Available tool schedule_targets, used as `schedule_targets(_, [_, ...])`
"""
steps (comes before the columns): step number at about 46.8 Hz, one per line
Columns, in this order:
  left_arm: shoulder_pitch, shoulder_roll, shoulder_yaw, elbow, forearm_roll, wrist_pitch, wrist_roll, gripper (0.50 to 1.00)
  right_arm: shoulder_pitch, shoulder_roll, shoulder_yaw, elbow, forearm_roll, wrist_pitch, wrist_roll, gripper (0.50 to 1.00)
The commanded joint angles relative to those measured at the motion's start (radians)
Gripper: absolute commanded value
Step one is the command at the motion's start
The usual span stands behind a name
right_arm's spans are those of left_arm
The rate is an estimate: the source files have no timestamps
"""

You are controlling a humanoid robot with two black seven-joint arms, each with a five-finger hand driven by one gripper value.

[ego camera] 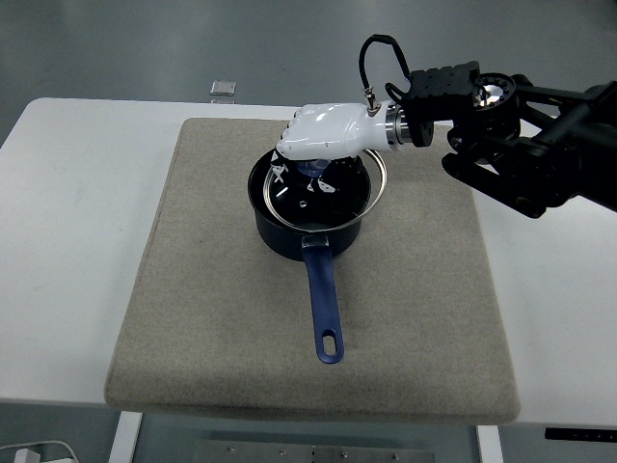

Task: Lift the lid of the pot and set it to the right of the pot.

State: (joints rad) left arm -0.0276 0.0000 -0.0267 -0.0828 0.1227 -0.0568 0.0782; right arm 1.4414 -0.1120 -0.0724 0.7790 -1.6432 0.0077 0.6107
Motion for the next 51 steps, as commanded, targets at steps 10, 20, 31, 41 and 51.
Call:
schedule_targets(10, [0.000, 0.000, 0.001, 0.000, 0.000, 0.000, 0.000, 1.000, 0.005, 0.011, 0.000, 0.000, 0.002, 0.000, 0.000, 0.500])
schedule_targets(20, [0.000, 0.000, -0.001, 0.000, 0.000, 0.000, 0.000, 1.000, 0.030, 0.014, 0.002, 0.000, 0.002, 0.000, 0.000, 0.500])
schedule_targets(31, [0.000, 0.000, -0.001, 0.000, 0.000, 0.000, 0.000, 1.000, 0.034, 0.014, 0.000, 0.002, 0.005, 0.006, 0.000, 0.500])
schedule_targets(41, [0.000, 0.000, 0.001, 0.000, 0.000, 0.000, 0.000, 1.000, 0.019, 0.015, 0.000, 0.002, 0.029, 0.006, 0.000, 0.901])
schedule_targets(51, [0.000, 0.000, -0.001, 0.000, 0.000, 0.000, 0.000, 1.000, 0.024, 0.015, 0.000, 0.002, 0.032, 0.011, 0.000, 0.905])
